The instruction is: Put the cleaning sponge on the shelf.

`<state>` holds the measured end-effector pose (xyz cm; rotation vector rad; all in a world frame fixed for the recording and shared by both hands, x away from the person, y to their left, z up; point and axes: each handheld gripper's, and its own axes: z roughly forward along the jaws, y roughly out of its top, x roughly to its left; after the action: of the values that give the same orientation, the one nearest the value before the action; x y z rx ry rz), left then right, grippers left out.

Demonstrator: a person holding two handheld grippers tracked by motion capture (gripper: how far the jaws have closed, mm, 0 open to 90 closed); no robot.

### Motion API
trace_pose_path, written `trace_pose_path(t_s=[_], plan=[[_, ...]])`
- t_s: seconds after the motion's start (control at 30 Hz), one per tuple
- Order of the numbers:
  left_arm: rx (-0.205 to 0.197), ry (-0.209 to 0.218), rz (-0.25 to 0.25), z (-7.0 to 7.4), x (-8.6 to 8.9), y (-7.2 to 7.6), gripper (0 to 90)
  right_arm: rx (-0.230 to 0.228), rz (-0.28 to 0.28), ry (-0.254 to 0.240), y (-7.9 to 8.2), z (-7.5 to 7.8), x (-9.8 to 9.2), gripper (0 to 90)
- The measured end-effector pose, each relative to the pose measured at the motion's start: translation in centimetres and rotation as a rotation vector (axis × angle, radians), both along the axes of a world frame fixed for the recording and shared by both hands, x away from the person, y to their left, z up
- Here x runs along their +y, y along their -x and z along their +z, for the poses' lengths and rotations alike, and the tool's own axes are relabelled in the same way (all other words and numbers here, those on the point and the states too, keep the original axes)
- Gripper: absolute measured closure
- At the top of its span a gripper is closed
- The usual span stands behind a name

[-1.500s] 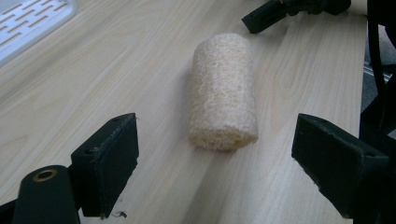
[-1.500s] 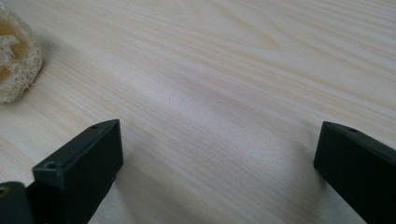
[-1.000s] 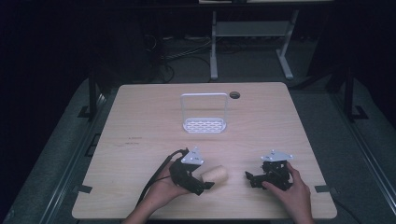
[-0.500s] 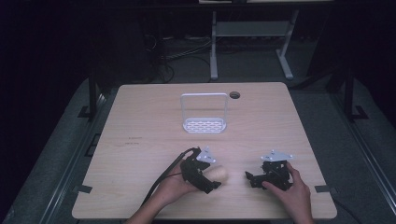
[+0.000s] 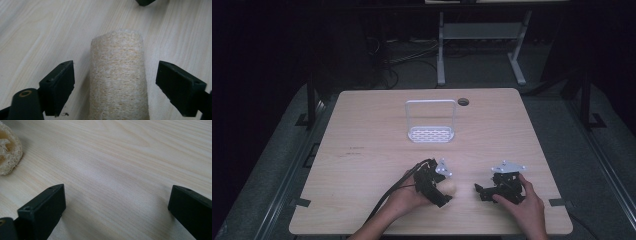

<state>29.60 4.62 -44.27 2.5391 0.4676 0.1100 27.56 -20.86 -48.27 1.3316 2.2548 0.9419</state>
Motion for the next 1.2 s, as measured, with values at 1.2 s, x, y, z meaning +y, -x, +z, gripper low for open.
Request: trace_pose_path(t_s=[1.2], plan=[[0.055,0.022,0.008,0.3,1.6,-0.5,41.6,-0.002,0.001,0.001,0.0,0.0,0.0,0.9]])
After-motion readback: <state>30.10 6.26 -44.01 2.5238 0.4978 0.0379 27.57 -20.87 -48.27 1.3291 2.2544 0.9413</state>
